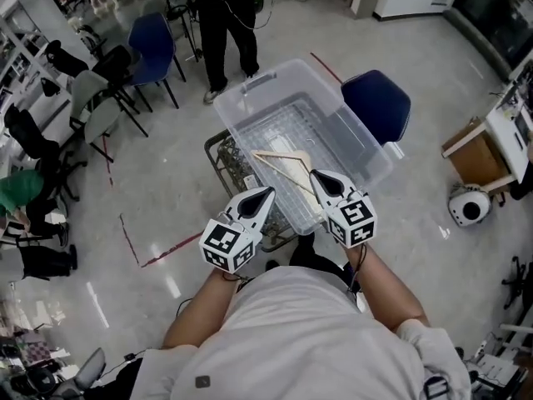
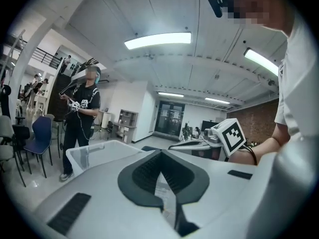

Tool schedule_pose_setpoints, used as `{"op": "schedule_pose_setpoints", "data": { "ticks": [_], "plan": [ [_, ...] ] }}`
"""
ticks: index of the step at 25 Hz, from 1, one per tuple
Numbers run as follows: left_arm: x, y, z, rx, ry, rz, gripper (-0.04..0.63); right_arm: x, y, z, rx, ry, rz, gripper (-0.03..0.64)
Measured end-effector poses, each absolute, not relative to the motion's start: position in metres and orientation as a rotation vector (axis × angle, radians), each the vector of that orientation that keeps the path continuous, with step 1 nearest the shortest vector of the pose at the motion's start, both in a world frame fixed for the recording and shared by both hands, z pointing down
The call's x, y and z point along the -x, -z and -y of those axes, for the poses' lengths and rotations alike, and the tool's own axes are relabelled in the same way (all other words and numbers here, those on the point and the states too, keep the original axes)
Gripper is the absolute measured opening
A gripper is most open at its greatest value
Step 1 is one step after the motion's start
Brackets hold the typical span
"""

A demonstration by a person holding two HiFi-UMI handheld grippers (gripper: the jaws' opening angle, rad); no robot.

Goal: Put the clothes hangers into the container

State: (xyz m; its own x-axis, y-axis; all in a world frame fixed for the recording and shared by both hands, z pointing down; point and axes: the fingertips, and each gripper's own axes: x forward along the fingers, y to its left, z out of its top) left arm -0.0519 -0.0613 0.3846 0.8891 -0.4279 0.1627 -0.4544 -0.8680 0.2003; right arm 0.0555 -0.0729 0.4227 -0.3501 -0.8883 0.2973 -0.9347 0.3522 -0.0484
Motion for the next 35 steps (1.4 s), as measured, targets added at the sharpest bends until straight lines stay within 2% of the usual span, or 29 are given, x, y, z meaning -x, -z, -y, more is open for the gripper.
{"op": "schedule_pose_setpoints", "data": {
  "ticks": [10,24,35],
  "plan": [
    [0.018,-0.364,0.024,-2.886,-0.153,0.580,0.017,-0.068,-0.381,0.008,-1.671,-0.186,2.436,0.020],
    [-0.061,-0.361,-0.061,-2.899,-0.145,0.651,0.017,-0.139,-0.367,-0.081,-1.593,-0.134,2.527,0.020],
    [-0.041,-0.353,-0.100,-2.921,-0.161,0.642,0.017,-0.119,-0.358,-0.124,-1.589,-0.125,2.561,0.020]
  ]
}}
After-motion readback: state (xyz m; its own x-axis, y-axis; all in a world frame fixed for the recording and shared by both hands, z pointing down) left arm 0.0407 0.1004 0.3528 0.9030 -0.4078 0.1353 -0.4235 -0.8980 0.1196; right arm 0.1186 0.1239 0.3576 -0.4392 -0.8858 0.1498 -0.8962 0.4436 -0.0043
